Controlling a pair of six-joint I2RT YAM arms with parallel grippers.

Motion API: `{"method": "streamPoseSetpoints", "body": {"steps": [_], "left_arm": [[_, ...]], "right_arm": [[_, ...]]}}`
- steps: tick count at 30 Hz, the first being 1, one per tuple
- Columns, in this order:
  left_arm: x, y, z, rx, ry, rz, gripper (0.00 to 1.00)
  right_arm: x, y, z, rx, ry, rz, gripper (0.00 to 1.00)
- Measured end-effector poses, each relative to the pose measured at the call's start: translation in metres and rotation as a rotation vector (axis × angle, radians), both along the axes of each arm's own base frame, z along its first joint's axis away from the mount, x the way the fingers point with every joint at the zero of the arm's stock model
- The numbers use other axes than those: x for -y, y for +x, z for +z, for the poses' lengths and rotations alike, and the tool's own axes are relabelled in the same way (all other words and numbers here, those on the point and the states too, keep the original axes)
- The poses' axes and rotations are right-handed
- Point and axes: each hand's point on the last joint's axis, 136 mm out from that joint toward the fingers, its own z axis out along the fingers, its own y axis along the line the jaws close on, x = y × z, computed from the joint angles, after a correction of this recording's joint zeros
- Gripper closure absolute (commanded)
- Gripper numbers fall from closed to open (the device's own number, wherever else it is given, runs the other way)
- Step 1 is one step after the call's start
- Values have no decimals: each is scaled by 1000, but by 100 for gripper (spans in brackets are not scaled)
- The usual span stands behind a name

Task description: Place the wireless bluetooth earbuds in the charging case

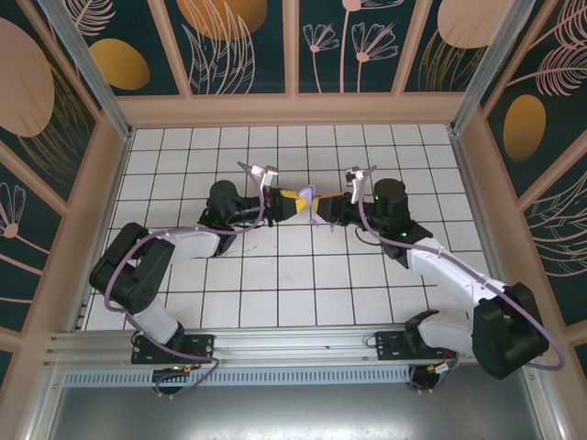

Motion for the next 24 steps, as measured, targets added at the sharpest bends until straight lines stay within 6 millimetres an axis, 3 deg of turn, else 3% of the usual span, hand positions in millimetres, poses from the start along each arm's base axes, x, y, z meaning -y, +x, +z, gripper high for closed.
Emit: {"method": "streamPoseSetpoints", "body": {"steps": [13,24], "left_arm": [[0,0,0,1,0,-5,100],[0,-4,1,7,-2,-23,100]], "right_arm": [[-5,9,-6,-4,-6,-8,68],[-5,14,-16,-27,-22,-19,71]]}}
